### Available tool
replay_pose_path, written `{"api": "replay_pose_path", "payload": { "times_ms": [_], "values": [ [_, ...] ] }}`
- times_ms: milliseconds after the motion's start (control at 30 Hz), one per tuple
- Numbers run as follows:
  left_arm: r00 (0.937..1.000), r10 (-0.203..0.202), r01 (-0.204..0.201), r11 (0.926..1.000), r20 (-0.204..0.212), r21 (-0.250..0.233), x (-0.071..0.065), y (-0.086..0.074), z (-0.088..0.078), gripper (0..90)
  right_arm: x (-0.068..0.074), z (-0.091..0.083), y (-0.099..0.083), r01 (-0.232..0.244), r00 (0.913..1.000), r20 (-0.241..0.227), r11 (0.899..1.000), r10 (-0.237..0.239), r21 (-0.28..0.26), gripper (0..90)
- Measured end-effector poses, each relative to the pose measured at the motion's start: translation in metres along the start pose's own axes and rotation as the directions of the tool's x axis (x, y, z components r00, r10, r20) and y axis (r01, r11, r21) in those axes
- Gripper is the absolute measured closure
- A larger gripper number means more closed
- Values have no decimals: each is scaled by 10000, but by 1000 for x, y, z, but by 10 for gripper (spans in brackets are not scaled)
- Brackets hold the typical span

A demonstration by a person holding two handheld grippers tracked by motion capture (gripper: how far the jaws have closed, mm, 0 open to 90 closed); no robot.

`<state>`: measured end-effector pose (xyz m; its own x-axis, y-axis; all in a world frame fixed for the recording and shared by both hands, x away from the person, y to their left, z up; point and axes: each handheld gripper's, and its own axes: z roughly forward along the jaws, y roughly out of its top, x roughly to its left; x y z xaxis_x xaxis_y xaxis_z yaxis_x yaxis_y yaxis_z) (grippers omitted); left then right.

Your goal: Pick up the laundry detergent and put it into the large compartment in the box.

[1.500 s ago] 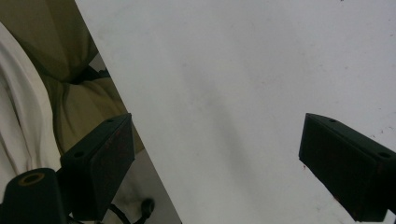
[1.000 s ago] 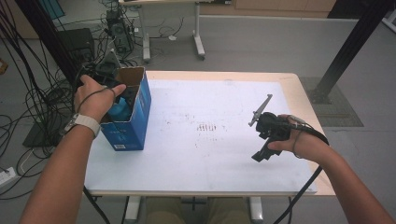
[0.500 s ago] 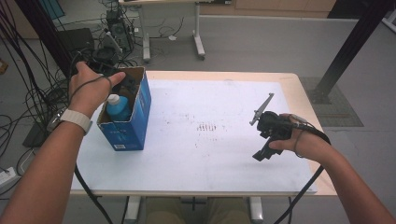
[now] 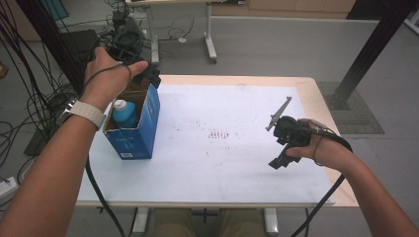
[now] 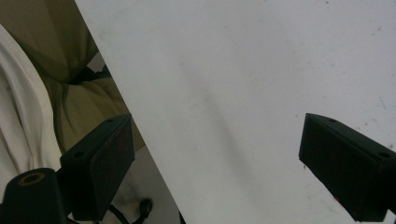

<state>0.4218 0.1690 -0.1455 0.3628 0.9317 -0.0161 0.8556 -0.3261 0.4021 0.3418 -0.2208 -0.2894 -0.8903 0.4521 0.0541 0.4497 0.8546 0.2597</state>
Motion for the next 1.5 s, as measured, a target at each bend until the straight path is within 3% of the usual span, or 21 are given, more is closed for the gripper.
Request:
{"api": "replay_pose_path", "payload": {
  "times_ms": [500,733,1067,1500],
  "values": [
    [9992,208,-227,9980,335,589,-20,19,16,83,-1,0,1,-69,10000,-23,10000,69,-6,106],
    [9985,-114,74,9972,531,743,-25,28,21,84,-1,0,1,-85,10000,-35,10000,85,-11,106],
    [9984,-337,298,9959,453,857,-34,40,31,91,-3,1,0,-100,9999,-50,9999,101,14,106],
    [9962,-663,596,9919,561,1124,-60,58,45,92,-5,1,-2,-122,9999,-60,9999,122,-9,106]
  ]
}}
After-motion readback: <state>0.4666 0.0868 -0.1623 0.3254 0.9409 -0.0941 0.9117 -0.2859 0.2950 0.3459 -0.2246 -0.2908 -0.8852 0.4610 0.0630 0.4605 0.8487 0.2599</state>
